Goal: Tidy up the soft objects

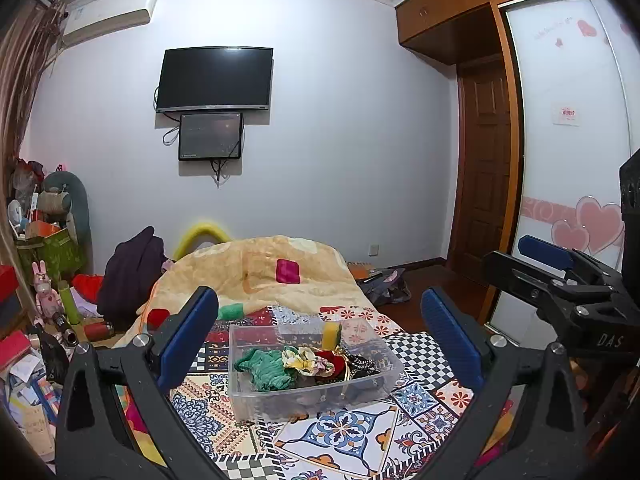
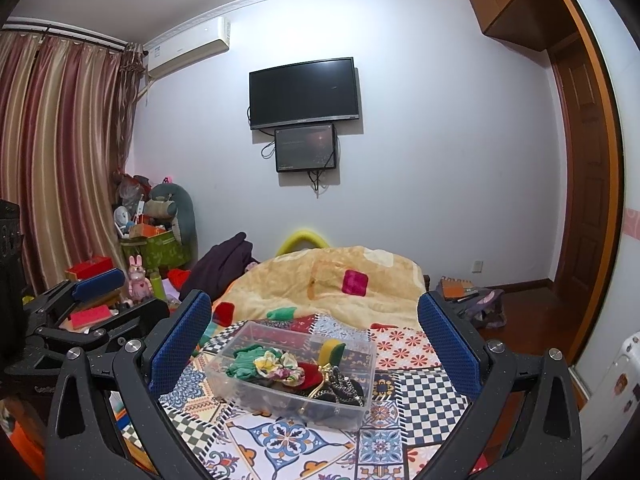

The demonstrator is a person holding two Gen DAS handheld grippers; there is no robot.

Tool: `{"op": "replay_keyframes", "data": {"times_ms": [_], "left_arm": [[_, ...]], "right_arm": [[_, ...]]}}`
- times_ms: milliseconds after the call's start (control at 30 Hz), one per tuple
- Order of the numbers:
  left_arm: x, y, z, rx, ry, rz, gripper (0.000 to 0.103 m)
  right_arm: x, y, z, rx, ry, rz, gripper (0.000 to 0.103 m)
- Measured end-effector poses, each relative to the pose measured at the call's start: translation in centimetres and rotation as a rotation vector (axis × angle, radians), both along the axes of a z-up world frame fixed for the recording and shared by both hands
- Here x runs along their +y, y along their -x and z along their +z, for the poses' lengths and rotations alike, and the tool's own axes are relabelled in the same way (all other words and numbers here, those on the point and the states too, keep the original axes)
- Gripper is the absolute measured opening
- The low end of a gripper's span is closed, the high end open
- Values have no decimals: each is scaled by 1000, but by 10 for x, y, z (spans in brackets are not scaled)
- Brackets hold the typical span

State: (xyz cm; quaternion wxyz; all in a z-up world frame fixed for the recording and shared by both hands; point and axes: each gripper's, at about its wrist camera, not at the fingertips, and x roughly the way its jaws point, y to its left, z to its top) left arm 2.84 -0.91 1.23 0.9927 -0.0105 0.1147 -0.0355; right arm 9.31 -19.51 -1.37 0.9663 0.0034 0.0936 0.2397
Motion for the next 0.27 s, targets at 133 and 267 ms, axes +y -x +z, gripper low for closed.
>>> {"op": "replay_keyframes", "data": {"times_ms": [133,267], "left_arm": [[0,1,0,-1,-2,0,103],[0,1,0,-1,0,1,103]], "right_arm": [[0,0,0,1,0,0,103],[0,0,0,0,1,0,103]]}}
